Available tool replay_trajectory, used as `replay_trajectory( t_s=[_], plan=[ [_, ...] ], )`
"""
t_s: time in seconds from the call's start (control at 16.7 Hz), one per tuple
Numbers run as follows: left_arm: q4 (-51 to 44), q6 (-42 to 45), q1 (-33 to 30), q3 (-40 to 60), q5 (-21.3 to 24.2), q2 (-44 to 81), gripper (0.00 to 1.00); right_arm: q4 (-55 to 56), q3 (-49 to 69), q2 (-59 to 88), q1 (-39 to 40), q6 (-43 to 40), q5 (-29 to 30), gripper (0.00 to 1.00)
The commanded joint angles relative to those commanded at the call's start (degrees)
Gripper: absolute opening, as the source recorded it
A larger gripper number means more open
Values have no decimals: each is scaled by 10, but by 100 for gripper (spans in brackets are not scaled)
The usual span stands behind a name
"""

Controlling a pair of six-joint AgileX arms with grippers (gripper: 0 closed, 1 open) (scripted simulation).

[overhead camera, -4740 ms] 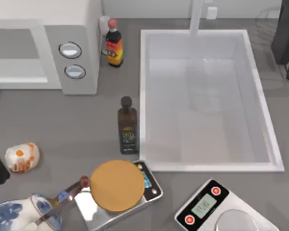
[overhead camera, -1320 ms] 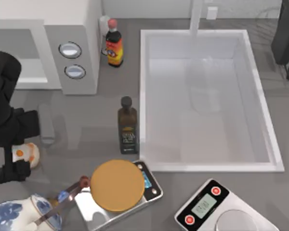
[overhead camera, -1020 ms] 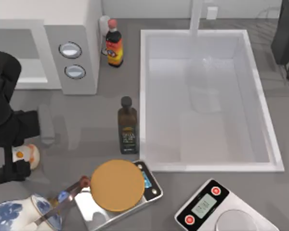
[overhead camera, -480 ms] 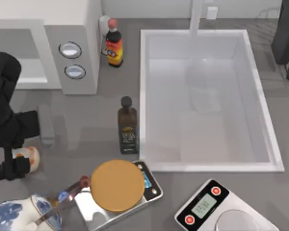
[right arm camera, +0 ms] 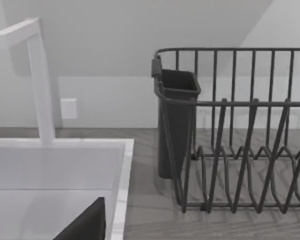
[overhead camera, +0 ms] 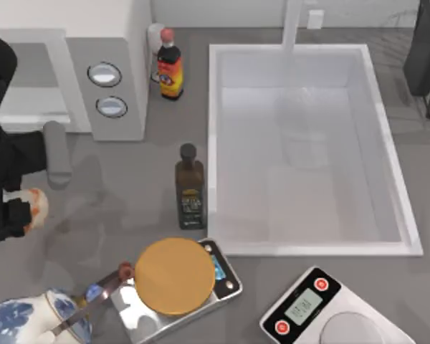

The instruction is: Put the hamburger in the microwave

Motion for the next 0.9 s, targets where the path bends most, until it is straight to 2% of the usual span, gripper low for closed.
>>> replay_trajectory(
  t_s=[0.24,0.48,0.72,0.9],
  plan=[
    [-74,0,0,51,-3,-22,0,0,0,0,0,0,0,100],
    [-88,-1,1,59,-4,-26,0,0,0,0,0,0,0,100],
    [-68,-13,1,57,-2,-17,0,0,0,0,0,0,0,100],
    [4,-66,6,52,3,3,0,0,0,0,0,0,0,100]
  ],
)
